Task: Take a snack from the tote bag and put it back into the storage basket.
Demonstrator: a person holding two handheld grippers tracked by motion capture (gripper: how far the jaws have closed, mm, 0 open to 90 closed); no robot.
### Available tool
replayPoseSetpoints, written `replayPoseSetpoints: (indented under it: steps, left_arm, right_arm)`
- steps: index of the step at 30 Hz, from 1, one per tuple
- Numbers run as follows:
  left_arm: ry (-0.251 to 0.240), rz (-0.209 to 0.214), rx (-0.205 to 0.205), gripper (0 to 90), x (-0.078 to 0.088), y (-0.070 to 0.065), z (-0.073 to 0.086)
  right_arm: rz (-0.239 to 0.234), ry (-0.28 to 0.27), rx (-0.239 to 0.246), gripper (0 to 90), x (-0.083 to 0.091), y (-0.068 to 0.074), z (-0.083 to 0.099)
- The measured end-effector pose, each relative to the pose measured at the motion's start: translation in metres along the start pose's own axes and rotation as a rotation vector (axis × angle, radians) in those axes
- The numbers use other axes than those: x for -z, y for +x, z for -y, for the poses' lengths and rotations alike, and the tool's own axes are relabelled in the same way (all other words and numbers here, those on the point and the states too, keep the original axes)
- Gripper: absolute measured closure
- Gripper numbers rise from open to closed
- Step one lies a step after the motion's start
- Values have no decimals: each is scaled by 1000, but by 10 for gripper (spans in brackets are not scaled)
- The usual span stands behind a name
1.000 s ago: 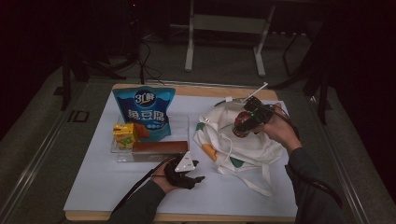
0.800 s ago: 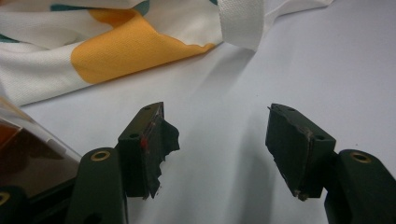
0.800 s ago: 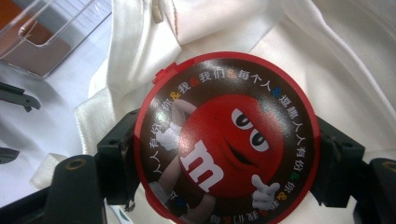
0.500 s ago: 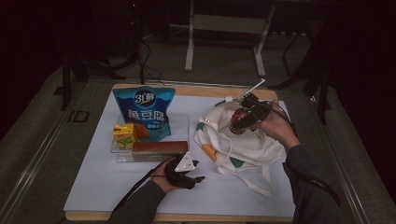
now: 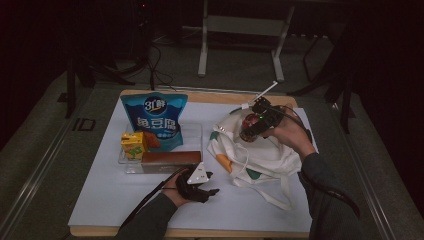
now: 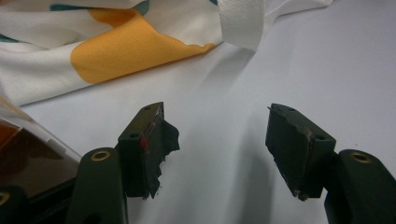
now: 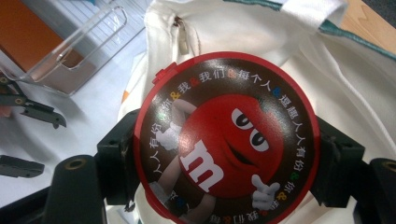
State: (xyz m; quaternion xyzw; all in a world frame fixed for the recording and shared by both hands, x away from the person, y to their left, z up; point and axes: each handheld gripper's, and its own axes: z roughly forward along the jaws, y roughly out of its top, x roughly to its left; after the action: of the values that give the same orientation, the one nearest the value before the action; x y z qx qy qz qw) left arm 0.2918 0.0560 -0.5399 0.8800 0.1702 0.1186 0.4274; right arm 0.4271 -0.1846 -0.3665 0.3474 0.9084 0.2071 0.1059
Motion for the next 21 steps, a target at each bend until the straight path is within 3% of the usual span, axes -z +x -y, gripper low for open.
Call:
replayPoseSetpoints:
  steps: [21]
  left_arm:
    - [2, 0, -2, 384, 0, 0, 0]
  right_arm:
    - [-21, 0, 35, 255, -2, 20, -22]
